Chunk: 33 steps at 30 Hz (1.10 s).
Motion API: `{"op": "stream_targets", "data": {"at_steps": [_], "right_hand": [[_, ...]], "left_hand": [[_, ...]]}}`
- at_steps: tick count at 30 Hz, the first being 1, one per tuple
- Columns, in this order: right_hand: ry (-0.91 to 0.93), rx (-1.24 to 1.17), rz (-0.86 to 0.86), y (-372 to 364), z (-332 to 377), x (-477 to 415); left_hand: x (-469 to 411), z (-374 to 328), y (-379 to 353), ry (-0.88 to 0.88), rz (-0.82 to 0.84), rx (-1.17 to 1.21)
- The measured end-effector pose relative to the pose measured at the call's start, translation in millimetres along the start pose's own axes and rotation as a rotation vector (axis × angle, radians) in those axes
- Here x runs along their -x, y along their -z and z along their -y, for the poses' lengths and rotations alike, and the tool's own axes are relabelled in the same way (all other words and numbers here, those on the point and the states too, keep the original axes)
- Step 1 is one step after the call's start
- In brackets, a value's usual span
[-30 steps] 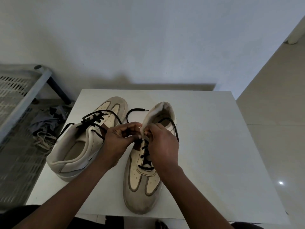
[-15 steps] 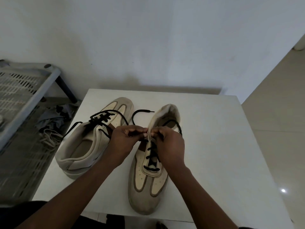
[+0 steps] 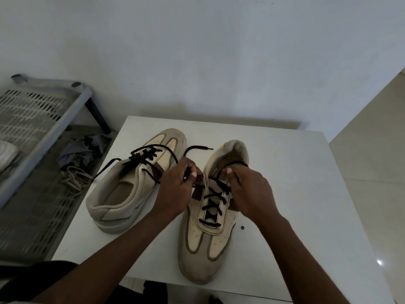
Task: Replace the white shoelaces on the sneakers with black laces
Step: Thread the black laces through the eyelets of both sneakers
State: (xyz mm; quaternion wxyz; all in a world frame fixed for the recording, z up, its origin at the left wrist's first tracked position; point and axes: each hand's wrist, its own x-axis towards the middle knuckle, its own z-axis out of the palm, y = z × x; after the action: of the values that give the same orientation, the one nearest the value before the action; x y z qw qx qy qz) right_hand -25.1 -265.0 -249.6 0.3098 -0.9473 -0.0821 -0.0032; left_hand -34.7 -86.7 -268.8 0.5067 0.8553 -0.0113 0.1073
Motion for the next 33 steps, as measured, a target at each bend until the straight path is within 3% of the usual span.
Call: {"op": "stream_targets", "data": {"at_steps": [5, 12, 19, 23, 25, 29, 31, 33], "right_hand": [[-0.036, 0.041, 0.029, 1.8, -7.3, -0.6], [0.079, 0.167, -0.099, 3.5, -13.9, -0.7], [0.136, 0.159, -0.104, 1.5, -15.2, -2.3], [0.09, 0.188, -0.086, 5.7, -24.9, -4.4], [0.09, 0.172, -0.065, 6.2, -25.9, -6.8], [0.092, -0.062, -0.072, 7.2, -28.0, -9.0], [0.138, -0.277, -0.167, 12.0, -28.3, -7.7], [0.161, -0.364, -0.264, 17.0, -25.5, -7.7]], "left_hand": [[-2.8, -6.1, 5.9, 0.305, -0.073, 0.44], [-14.6, -18.6, 21.2, 0.402, -0.332, 0.636], [-27.6, -18.8, 27.7, 0.49, -0.45, 0.567], [-47.4, -9.1, 64.8, 0.472, -0.73, 0.517], [-53.0, -4.5, 79.9, 0.427, -0.792, 0.485], [-40.0, 4.0, 67.4, 0.383, -0.602, 0.054], [-31.3, 9.8, 60.1, 0.184, -0.431, -0.334], [-26.9, 10.9, 51.4, -0.095, -0.213, -0.521]]}}
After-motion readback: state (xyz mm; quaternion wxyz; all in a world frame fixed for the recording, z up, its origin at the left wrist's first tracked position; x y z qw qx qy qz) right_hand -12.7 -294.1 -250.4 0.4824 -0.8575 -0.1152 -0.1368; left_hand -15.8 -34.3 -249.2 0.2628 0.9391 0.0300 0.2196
